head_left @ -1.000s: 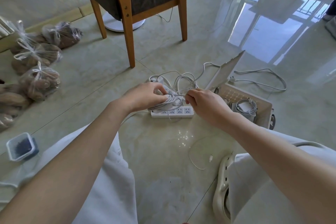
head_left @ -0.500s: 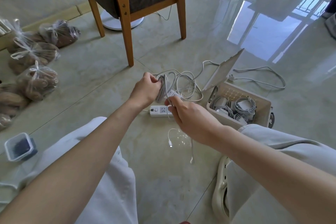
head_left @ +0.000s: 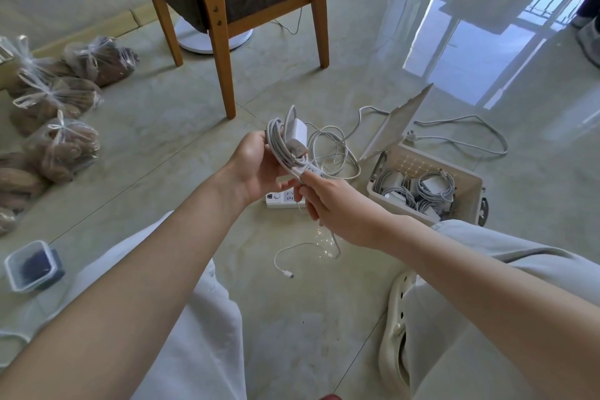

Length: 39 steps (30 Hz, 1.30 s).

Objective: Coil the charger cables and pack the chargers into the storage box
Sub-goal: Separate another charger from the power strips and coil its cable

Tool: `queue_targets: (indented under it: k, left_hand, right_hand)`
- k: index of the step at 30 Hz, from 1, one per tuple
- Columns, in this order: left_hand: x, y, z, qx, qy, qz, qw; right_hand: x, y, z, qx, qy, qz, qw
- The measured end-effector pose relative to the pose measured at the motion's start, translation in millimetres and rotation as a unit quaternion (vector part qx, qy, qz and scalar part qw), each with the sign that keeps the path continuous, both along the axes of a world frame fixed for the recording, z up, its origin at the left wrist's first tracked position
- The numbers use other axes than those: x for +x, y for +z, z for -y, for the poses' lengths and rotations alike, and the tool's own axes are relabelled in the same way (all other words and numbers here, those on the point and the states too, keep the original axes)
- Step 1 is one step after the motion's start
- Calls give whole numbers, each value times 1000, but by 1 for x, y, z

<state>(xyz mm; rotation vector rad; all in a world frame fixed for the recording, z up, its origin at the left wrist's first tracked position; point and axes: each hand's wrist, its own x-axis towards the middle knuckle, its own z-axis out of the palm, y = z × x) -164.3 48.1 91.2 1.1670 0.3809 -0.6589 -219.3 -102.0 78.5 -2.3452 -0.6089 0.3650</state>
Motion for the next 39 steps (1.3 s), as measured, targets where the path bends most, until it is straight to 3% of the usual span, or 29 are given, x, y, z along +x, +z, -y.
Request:
queue_targets:
  k: [8,13,17,20,24,27,28,31,32,39]
  left_hand:
    - [-1,-7,-3,70,28,-17,997]
    - [-2,-7,-4,58,17,1,998]
    - [-3,6,-5,-31,-64,112,991]
    - [-4,10,-13,26,-169,213,962]
    - [-3,10,-19,151,-323,261,897]
    - [-2,5,-23,288,-350,275,848]
    - [-2,1,-25,360,-345,294,816]
    - [-4,-7,-28,590,-295,344,668]
    - [-4,-7,-27,622,-269,354,645]
    - [-2,-10,-13,687,-141,389,597]
  right_hand:
    - [11,-5,13,-50,-3,25,998]
    - [14,-5,18,-45,-2,40,998]
    - [18,-5,27,-104,16,54,993]
    - [24,-6,35,-125,19,89,988]
    - [30,-7,46,-205,32,152,966]
    - [35,-9,54,-233,11,164,958]
    - [35,-10,55,-235,1,166,958]
    - [33,-8,52,-228,-23,167,959]
    - [31,-6,50,-224,-29,167,960]
    - [5,7,21,-173,-18,151,973]
